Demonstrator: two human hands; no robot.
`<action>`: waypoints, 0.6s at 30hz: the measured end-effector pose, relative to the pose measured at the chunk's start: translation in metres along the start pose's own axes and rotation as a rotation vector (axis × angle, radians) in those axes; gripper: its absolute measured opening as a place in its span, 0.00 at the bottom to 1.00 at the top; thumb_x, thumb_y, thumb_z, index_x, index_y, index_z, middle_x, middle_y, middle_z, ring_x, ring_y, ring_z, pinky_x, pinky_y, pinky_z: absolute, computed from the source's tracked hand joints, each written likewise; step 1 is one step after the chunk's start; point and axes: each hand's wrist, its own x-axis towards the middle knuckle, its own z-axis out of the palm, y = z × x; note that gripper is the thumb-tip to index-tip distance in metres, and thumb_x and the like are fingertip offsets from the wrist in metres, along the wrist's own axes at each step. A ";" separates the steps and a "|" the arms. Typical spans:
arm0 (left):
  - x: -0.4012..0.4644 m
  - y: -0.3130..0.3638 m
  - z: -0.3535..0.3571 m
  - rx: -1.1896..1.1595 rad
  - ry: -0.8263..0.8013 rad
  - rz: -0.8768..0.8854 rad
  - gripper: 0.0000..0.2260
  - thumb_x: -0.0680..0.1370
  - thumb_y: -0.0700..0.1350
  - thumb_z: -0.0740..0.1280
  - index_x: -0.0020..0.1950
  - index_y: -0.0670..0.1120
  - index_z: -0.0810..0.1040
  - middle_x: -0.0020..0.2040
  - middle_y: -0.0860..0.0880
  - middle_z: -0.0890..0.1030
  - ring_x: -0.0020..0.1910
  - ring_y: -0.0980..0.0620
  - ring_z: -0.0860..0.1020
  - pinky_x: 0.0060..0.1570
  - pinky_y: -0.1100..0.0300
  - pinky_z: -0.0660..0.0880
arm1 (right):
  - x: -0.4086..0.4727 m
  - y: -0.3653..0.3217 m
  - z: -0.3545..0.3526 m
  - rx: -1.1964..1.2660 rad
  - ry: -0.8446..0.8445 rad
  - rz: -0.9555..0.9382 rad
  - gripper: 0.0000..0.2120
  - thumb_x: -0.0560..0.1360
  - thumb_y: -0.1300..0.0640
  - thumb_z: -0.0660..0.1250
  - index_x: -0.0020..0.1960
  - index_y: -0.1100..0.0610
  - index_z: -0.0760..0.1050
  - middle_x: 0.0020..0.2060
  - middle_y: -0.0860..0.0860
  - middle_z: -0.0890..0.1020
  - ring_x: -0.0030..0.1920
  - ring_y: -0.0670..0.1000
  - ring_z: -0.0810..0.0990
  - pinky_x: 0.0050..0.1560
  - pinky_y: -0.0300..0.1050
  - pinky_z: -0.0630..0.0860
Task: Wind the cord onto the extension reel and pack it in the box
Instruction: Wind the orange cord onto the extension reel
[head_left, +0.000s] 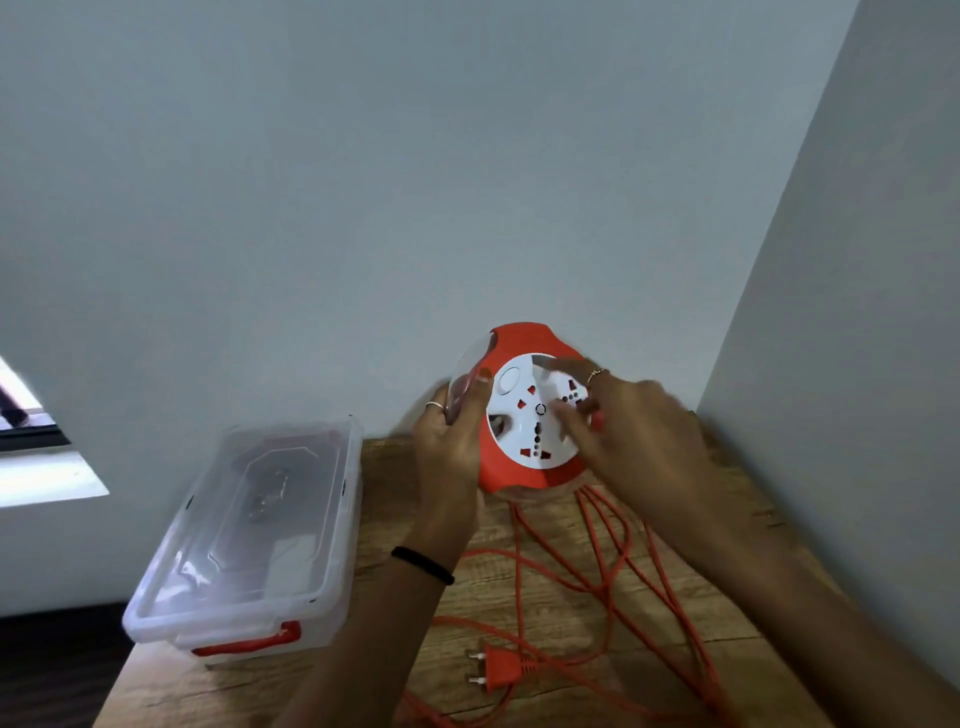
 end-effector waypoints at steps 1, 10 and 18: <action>0.001 0.001 -0.001 -0.008 -0.016 -0.008 0.14 0.77 0.48 0.66 0.58 0.41 0.78 0.52 0.39 0.83 0.52 0.37 0.81 0.53 0.38 0.78 | 0.001 0.006 -0.007 -0.135 0.051 -0.163 0.26 0.74 0.54 0.66 0.70 0.39 0.67 0.49 0.50 0.83 0.41 0.58 0.82 0.36 0.49 0.76; 0.003 0.006 0.007 -0.021 -0.078 -0.083 0.13 0.79 0.44 0.64 0.58 0.36 0.78 0.51 0.36 0.83 0.46 0.38 0.83 0.42 0.47 0.81 | 0.020 0.028 -0.025 -0.535 -0.267 -0.795 0.38 0.69 0.67 0.56 0.74 0.38 0.61 0.64 0.63 0.73 0.26 0.56 0.75 0.25 0.42 0.60; 0.003 0.004 0.011 0.027 -0.120 -0.067 0.13 0.79 0.45 0.65 0.57 0.37 0.78 0.50 0.37 0.83 0.46 0.40 0.83 0.42 0.49 0.81 | 0.032 0.021 -0.013 -0.559 -0.210 -0.835 0.35 0.64 0.59 0.74 0.67 0.40 0.69 0.38 0.57 0.78 0.25 0.54 0.69 0.25 0.36 0.48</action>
